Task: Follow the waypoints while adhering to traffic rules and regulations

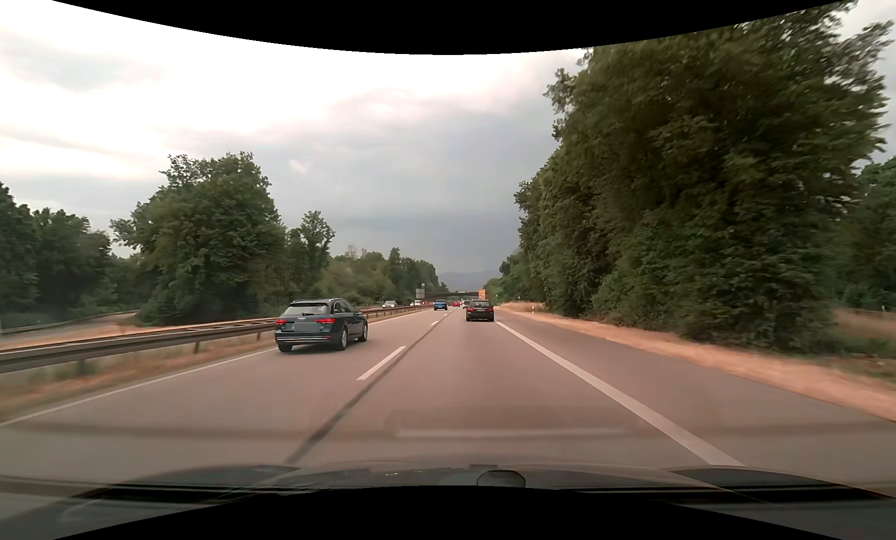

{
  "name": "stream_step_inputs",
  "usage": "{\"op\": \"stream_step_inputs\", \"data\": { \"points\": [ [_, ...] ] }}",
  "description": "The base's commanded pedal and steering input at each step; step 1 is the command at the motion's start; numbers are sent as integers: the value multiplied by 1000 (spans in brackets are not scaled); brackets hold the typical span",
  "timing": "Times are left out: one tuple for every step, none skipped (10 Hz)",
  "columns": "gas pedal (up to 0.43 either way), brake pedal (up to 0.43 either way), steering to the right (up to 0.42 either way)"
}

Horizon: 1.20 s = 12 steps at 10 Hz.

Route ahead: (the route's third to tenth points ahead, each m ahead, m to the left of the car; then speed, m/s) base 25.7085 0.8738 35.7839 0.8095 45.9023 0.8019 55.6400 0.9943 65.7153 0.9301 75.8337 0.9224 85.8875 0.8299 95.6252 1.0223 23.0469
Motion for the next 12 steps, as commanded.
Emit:
{"op": "stream_step_inputs", "data": {
  "points": [
    [98,0,-1],
    [98,0,-1],
    [98,0,-1],
    [118,0,-2],
    [118,0,-1],
    [118,0,-1],
    [118,0,-2],
    [118,0,-1],
    [118,0,-2],
    [130,0,-1],
    [130,0,-1],
    [130,0,-2]
  ]
}}
